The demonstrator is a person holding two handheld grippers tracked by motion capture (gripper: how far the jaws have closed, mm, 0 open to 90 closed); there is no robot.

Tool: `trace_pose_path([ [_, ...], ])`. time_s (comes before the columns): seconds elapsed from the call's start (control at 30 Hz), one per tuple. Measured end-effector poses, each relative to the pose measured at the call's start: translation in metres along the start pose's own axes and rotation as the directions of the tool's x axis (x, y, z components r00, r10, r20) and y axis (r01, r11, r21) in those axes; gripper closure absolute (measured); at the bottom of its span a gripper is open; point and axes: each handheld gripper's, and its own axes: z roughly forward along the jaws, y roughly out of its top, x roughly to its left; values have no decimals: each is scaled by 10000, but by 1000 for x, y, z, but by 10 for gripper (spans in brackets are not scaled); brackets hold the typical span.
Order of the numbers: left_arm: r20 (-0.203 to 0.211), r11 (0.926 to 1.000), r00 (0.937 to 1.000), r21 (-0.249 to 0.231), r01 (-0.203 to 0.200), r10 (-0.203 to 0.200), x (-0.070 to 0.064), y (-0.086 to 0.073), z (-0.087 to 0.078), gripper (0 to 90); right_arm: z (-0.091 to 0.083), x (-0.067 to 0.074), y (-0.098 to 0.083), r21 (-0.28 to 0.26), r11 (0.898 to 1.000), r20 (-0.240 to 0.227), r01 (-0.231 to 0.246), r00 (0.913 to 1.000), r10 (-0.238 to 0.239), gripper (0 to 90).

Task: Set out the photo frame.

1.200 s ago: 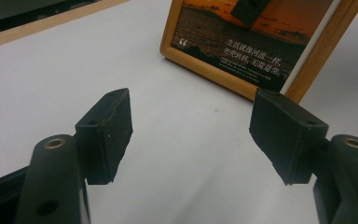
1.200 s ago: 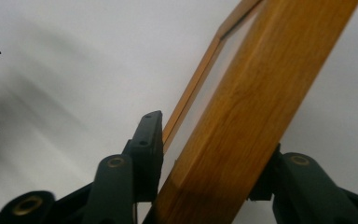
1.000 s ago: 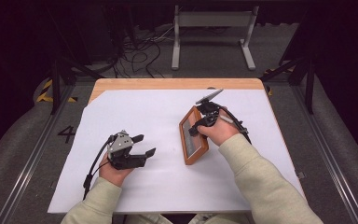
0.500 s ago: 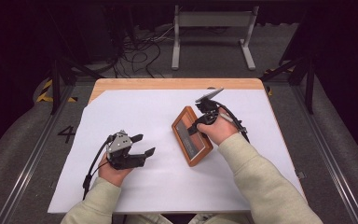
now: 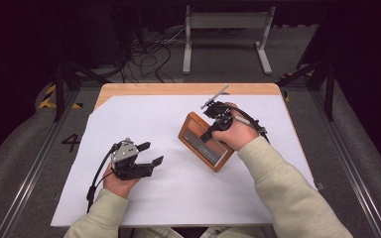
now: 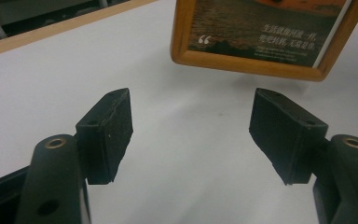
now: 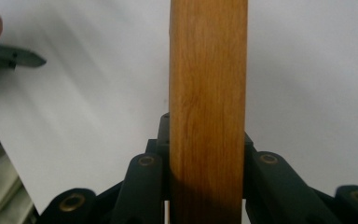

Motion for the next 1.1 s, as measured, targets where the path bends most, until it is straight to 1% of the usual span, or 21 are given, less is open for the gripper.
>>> trace_pose_path([
  [0.07,-26,10000,10000,-41,31,-31,0,0,-1,303,-4,3,3,303,9955,84,897,9959,-900,738],
  [0.13,-62,10000,10000,-7,-28,28,0,-1,-2,303,-7,6,5,432,9860,69,1611,9868,-1615,738],
  [0.23,-103,10000,9999,-24,69,-69,3,-2,-3,304,-11,9,8,593,9740,-165,2187,9758,-2181,738],
  [0.3,-117,9999,9998,-38,136,-137,4,-3,-3,305,-12,12,9,730,9622,-344,2623,9649,-2604,738],
  [0.37,-119,9999,9998,-33,139,-140,4,-3,-3,305,-13,15,10,994,9453,-479,3108,9504,-3075,738],
  [0.4,-116,9999,9999,-28,125,-126,4,-3,-3,306,-12,16,11,1176,9311,-548,3452,9385,-3410,739],
  [0.5,-131,9999,9998,-19,122,-123,4,-3,-3,305,-11,19,13,1436,9021,-720,4069,9134,-4005,738],
  [0.53,-157,9999,9998,-31,108,-109,5,-3,-3,304,-10,20,13,1477,8901,-782,4311,9023,-4240,738],
  [0.57,-157,9999,9998,-31,108,-109,5,-3,-3,304,-10,20,13,1477,8901,-782,4311,9023,-4240,738],
  [0.6,-155,9999,9998,-28,137,-138,5,-3,-3,304,-9,22,13,1560,8689,-987,4698,8827,-4595,738],
  [0.67,-168,9999,9997,-11,164,-164,5,-3,-3,303,-6,23,14,1689,8368,-1287,5208,8534,-5051,739],
  [0.7,-165,9999,9997,-1,173,-173,5,-3,-3,303,-2,24,14,1827,8138,-1559,5516,8336,-5300,739],
  [0.73,-168,9999,9997,10,167,-167,5,-3,-3,303,-2,24,14,1827,8138,-1559,5516,8336,-5300,739],
  [0.77,-171,9999,9997,13,158,-158,5,-3,-3,303,0,25,13,1934,7999,-1724,5681,8223,-5423,739],
  [0.8,-171,9999,9997,12,156,-156,5,-3,-3,303,3,27,13,2019,7896,-1860,5795,8142,-5500,739],
  [0.83,-170,9999,9997,8,160,-160,5,-3,-3,304,5,27,12,2093,7887,-1917,5781,8151,-5466,739],
  [0.87,-175,9999,9997,4,164,-164,5,-3,-3,305,7,27,12,2152,7825,-2024,5843,8105,-5496,739],
  [0.93,-171,9999,9997,13,164,-164,5,-3,-3,306,11,27,11,2234,7754,-2086,5906,8060,-5539,739],
  [1.03,-162,9999,9997,8,156,-156,5,-3,-3,306,15,26,10,2352,7740,-2113,5879,8082,-5496,739],
  [1.07,-171,9999,9997,12,160,-160,5,-3,-3,305,17,26,10,2463,7650,-2159,5951,8031,-5553,739],
  [1.1,-171,9999,9997,7,169,-169,5,-3,-3,305,18,26,10,2457,7647,-2171,5957,8026,-5555,739],
])
